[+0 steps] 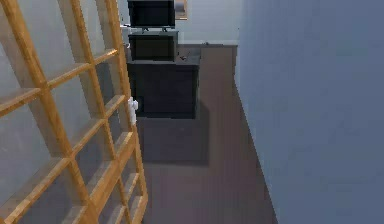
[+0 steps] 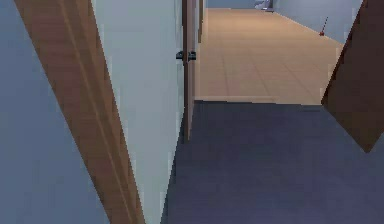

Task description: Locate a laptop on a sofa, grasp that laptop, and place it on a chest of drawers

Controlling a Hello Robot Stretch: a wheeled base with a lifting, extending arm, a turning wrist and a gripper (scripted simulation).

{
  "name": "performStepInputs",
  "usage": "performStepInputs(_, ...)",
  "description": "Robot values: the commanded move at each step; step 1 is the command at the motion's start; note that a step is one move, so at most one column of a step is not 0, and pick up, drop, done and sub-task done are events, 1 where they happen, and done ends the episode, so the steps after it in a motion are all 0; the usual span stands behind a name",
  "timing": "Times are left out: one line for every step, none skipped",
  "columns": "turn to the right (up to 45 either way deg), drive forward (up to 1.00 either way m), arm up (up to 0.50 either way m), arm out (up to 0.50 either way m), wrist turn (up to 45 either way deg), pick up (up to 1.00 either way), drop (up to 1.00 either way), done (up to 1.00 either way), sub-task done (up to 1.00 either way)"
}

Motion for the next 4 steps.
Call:
performStepInputs(6.0,0.00,0.00,0.00,0.0,0.00,0.00,0.00,0.00)
performStepInputs(0.0,1.00,0.00,0.00,0.0,0.00,0.00,0.00,0.00)
performStepInputs(0.0,1.00,0.00,0.00,0.0,0.00,0.00,0.00,0.00)
performStepInputs(0.0,1.00,0.00,0.00,0.0,0.00,0.00,0.00,0.00)
